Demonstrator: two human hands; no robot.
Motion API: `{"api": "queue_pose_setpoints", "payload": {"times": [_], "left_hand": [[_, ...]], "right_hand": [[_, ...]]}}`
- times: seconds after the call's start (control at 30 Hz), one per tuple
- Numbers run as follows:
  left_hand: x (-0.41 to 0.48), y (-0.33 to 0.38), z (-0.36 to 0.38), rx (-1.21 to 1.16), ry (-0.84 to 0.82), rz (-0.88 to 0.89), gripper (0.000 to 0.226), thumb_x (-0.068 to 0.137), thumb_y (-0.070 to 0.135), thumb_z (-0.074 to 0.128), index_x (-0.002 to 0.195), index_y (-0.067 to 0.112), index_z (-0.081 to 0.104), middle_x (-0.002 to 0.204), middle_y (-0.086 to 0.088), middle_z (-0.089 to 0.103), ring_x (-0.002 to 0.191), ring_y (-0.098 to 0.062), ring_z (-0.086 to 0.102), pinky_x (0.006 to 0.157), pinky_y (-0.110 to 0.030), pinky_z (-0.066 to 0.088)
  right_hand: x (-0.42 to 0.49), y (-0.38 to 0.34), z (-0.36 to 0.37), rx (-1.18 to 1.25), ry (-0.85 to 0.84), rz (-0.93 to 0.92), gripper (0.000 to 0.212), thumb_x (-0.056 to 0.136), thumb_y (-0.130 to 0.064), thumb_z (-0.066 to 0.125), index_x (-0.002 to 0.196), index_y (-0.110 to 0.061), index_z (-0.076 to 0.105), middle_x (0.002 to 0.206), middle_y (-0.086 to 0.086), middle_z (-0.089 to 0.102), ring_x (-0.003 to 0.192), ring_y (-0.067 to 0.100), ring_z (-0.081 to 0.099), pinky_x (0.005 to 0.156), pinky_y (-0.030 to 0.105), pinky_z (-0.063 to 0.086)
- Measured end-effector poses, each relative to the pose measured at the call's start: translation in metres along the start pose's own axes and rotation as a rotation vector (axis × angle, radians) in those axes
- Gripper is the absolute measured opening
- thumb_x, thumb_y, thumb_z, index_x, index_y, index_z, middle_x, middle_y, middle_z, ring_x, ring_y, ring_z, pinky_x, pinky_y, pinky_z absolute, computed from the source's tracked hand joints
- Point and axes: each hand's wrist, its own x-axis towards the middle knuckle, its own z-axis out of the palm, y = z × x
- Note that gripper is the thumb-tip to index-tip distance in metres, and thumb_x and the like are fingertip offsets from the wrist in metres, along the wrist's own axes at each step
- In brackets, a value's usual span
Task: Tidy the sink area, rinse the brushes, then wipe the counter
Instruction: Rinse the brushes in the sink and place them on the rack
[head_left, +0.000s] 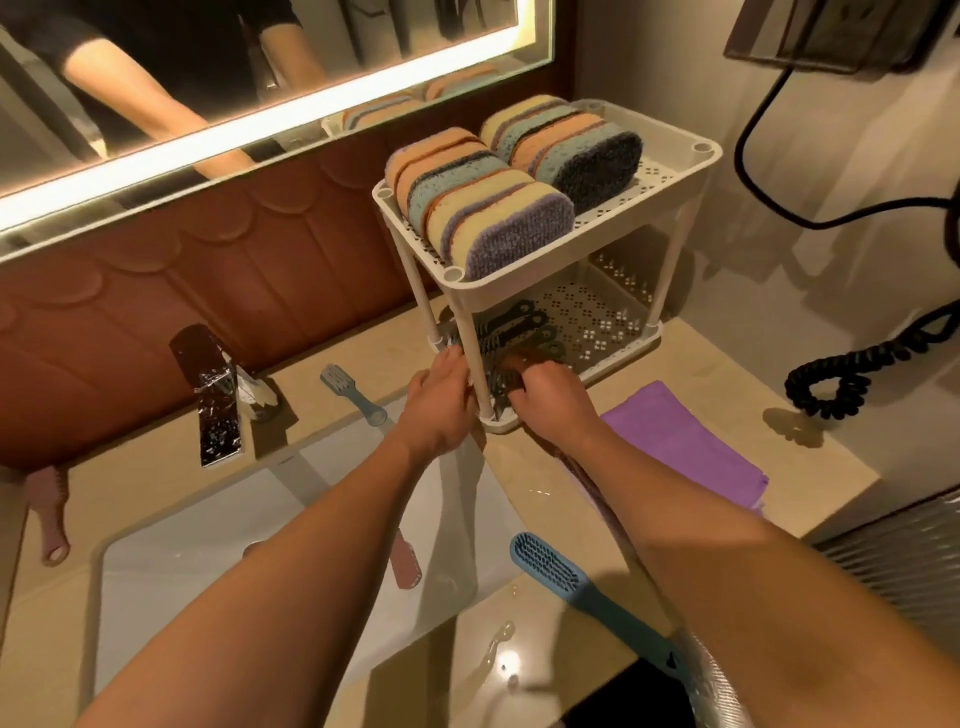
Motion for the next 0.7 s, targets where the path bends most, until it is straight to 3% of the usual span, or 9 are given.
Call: {"api": "queue_pose_setpoints", "payload": {"times": [0.07,0.13,0.27,0.4,0.53,0.7], "left_hand": [[-0.011,-0.003,0.000,0.004,0.020,-0.005,0.055,0.101,0.028,0.043,0.154,0.030,0.025,0.160,-0.003,0.031,0.147,-0.024,0.030,0.120,-0.051,0.027],[-0.026,-0.005,-0.002,0.021,0.029,-0.008,0.060,0.104,0.029,0.041,0.159,0.023,0.018,0.166,-0.007,0.021,0.151,-0.026,0.022,0.123,-0.047,0.023],[-0.062,-0.006,-0.005,0.145,-0.002,-0.025,0.063,0.103,0.026,0.044,0.160,0.014,0.018,0.168,-0.011,0.013,0.154,-0.029,0.012,0.127,-0.042,0.010],[-0.089,-0.007,-0.008,0.180,0.070,-0.029,0.057,0.102,0.029,0.045,0.155,0.017,0.030,0.165,-0.008,0.023,0.152,-0.026,0.019,0.126,-0.044,0.012],[-0.117,-0.010,-0.010,0.197,0.088,-0.061,0.055,0.101,0.032,0.045,0.153,0.019,0.034,0.163,-0.005,0.029,0.151,-0.025,0.022,0.125,-0.045,0.011],[-0.166,-0.034,-0.007,0.151,0.085,-0.149,0.049,0.099,0.029,0.048,0.147,0.018,0.042,0.148,-0.007,0.048,0.140,-0.028,0.038,0.120,-0.046,0.021]], "right_hand": [[-0.011,-0.001,0.001,-0.040,0.053,-0.018,0.019,0.098,-0.019,0.050,0.094,-0.011,0.067,0.094,0.011,0.066,0.093,0.027,0.061,0.085,0.041,0.052],[-0.020,-0.001,0.001,-0.066,0.110,-0.065,0.023,0.098,-0.019,0.049,0.108,-0.010,0.067,0.107,0.010,0.065,0.103,0.026,0.056,0.091,0.040,0.047],[-0.041,-0.008,-0.001,-0.109,0.133,-0.089,0.030,0.095,-0.025,0.050,0.119,-0.015,0.065,0.117,0.005,0.061,0.111,0.025,0.052,0.097,0.041,0.044],[-0.058,-0.021,0.003,-0.121,0.187,-0.102,0.030,0.095,-0.029,0.049,0.117,-0.019,0.067,0.114,0.001,0.062,0.107,0.021,0.053,0.095,0.040,0.045],[-0.074,-0.041,0.012,-0.093,0.143,-0.126,0.029,0.095,-0.030,0.048,0.108,-0.017,0.070,0.107,0.003,0.068,0.098,0.022,0.059,0.083,0.038,0.051],[-0.096,-0.077,0.036,0.018,0.066,-0.178,0.026,0.092,-0.030,0.054,0.108,-0.019,0.072,0.106,0.001,0.072,0.097,0.022,0.064,0.082,0.038,0.055]]}}
